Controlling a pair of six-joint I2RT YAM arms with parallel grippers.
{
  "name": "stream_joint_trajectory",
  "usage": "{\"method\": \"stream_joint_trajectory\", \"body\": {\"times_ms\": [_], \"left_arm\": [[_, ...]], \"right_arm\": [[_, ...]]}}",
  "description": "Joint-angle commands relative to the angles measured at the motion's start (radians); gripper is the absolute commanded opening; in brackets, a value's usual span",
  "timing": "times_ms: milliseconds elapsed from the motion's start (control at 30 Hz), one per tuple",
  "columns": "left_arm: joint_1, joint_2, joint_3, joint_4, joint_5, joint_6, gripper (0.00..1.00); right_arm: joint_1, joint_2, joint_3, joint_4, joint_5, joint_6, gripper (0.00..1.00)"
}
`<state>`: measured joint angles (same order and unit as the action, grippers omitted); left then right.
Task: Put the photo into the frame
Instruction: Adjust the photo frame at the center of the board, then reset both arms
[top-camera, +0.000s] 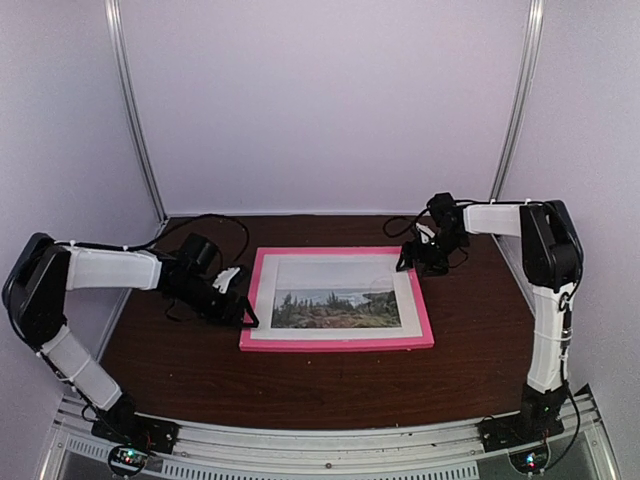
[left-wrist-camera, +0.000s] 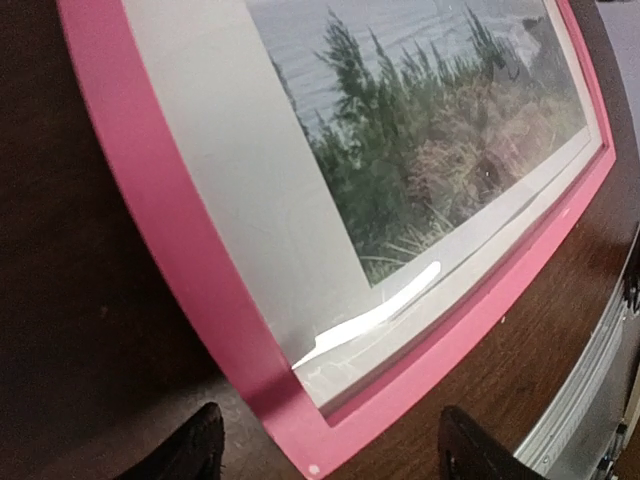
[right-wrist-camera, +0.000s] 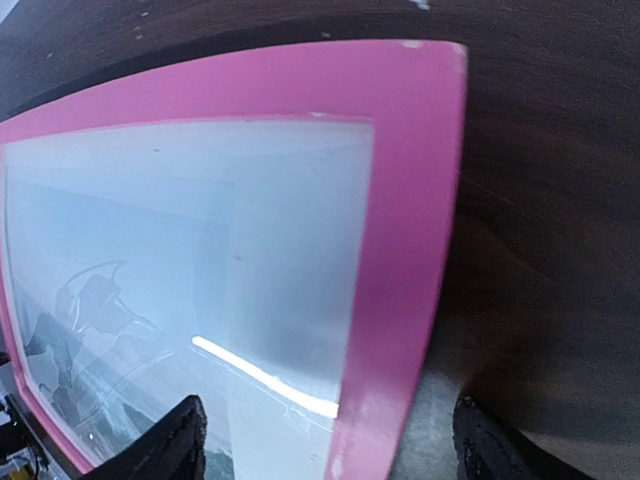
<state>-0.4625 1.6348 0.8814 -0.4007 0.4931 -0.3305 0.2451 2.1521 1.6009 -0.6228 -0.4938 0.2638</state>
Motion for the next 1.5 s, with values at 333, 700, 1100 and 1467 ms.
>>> {"method": "stream_joint_trajectory", "body": {"times_ms": [333, 700, 1100, 1467], "left_arm": [[0.005, -0.462, 0.020, -0.098, -0.609, -0.102, 0.98], [0.007, -0.702, 0.043, -0.215, -0.787, -0.036, 0.98], [0.007, -0.961, -0.168, -0.080, -0.829, -0.039, 0.98], [0.007, -0.997, -0.216, -0.061, -0.819, -0.045, 0.98]], "right_arm": [[0.161, -0.610, -0.439, 0.073, 0.523, -0.091, 1.00], [0.223, -1.099, -0.681, 0.122, 0.649, -0.104, 1.00], [0.221, -1.349, -0.823, 0.141, 0.751, -0.137, 1.00], [0.221, -1.380, -0.844, 0.143, 0.768, -0.138, 1.00]]}}
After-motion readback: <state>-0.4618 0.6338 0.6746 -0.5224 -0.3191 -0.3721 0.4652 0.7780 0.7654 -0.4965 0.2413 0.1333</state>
